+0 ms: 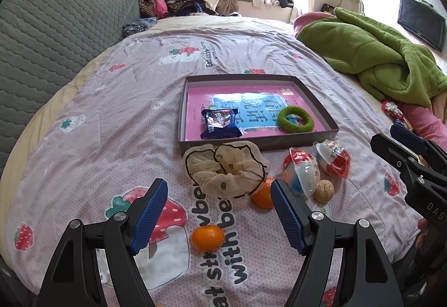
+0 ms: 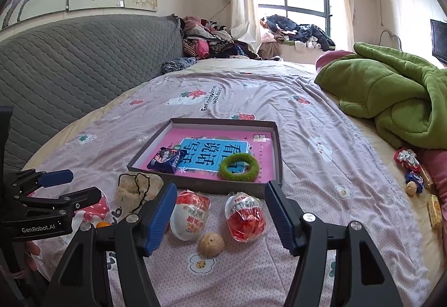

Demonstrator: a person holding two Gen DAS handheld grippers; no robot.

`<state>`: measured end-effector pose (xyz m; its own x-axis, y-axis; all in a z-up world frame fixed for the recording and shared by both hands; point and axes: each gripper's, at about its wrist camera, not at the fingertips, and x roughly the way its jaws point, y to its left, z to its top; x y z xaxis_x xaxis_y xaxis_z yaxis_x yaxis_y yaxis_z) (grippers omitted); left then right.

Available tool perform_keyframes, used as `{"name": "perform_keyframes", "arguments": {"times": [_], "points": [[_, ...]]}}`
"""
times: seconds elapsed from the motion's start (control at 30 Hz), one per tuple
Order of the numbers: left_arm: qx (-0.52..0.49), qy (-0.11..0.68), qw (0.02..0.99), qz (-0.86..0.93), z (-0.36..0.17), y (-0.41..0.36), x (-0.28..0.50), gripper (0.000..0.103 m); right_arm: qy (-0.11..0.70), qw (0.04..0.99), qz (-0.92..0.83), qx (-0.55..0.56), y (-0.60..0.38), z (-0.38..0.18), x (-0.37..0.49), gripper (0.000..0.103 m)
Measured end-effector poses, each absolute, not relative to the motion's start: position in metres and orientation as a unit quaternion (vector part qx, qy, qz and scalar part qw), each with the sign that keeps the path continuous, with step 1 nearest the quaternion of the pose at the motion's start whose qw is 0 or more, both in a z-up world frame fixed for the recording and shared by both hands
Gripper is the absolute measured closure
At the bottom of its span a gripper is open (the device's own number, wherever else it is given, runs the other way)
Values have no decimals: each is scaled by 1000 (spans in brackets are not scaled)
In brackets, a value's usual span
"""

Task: Organize objects
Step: 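Withdraw both open grippers from the box back toward the remaining objects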

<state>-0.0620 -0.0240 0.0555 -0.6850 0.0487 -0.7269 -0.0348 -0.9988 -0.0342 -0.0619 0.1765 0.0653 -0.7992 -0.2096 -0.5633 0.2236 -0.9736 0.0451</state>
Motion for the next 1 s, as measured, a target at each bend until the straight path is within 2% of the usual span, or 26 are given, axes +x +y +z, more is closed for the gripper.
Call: {"name": "perform_keyframes", "arguments": {"times": [1.0], "points": [[-456,-5,30,890,3,-36,-37,26,26,106,-928,356,166,19,-44,38]]}}
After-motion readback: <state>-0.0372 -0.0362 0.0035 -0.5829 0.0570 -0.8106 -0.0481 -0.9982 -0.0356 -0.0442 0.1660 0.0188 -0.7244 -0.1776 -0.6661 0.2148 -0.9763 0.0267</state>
